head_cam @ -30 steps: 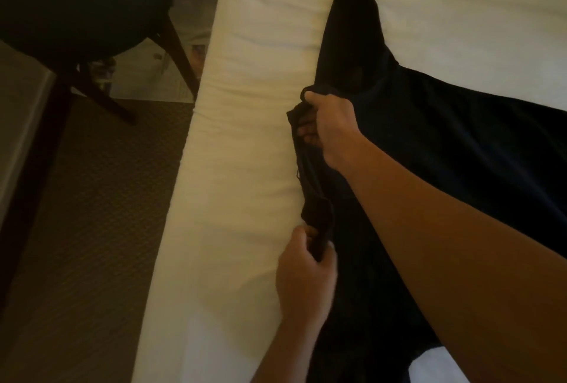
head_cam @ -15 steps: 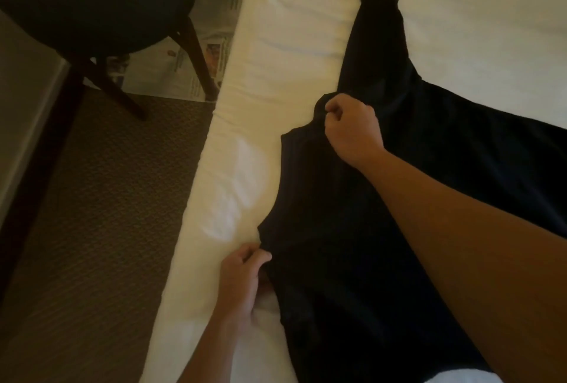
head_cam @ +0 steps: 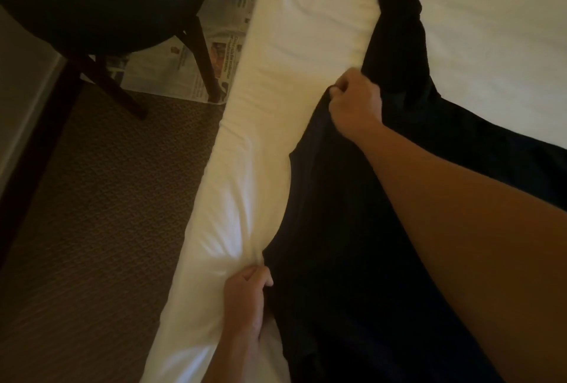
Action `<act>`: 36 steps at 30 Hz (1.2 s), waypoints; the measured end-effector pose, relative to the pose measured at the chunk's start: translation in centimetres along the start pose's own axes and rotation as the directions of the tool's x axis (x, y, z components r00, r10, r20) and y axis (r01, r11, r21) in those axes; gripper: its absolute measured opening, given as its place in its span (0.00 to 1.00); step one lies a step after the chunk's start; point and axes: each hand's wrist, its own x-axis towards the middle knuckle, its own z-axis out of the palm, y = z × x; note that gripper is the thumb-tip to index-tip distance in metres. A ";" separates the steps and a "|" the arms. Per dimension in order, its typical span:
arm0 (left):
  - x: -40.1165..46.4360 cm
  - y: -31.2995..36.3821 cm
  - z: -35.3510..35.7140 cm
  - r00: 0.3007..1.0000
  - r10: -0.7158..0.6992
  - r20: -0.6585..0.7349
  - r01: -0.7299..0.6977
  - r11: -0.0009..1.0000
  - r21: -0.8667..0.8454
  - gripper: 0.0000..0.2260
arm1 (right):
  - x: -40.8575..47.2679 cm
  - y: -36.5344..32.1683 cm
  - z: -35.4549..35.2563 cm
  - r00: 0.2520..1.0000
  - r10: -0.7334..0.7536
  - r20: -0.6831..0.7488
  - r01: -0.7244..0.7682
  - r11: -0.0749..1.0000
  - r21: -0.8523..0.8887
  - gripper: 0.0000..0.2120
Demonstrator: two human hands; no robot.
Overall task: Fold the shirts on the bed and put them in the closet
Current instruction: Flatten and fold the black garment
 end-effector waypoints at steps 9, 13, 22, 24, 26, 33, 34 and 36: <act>0.2 -0.2 0.2 0.998 -0.037 -0.043 0.037 0.999 -0.008 0.10 | -1.6 1.3 0.0 0.904 -0.335 0.265 0.378 0.916 -0.133 0.17; 0.1 0.0 0.3 0.997 -0.053 -0.047 0.053 0.998 -0.017 0.07 | -2.7 0.9 0.5 0.817 -0.258 0.516 0.412 0.887 -0.208 0.13; 1.7 -1.6 -0.1 0.997 -0.075 -0.015 0.074 0.997 -0.038 0.11 | -5.9 2.6 1.2 0.904 -0.203 0.376 0.157 0.976 0.149 0.32; 1.0 -1.1 -0.1 0.997 -0.070 -0.021 0.069 0.997 -0.041 0.11 | -8.0 2.7 0.2 0.894 -0.210 0.395 0.180 0.977 0.112 0.32; -0.5 -0.1 0.1 0.997 -0.069 -0.037 0.066 0.995 -0.071 0.07 | -10.8 3.2 -0.4 0.894 -0.206 0.399 0.210 0.977 0.035 0.28; -5.4 1.4 0.2 0.997 0.019 0.073 -0.011 0.993 -0.116 0.09 | -25.7 7.4 -0.7 0.963 -0.135 0.235 0.153 0.986 -0.058 0.16; -6.1 1.0 0.0 0.996 0.022 0.086 -0.016 0.998 -0.068 0.09 | -28.3 7.8 -0.9 0.962 -0.126 0.243 0.145 0.987 -0.063 0.12; -7.5 0.2 -0.4 0.991 0.015 0.131 -0.022 0.999 0.050 0.10 | -33.0 8.4 -1.3 0.934 -0.097 0.344 0.145 0.982 -0.117 0.13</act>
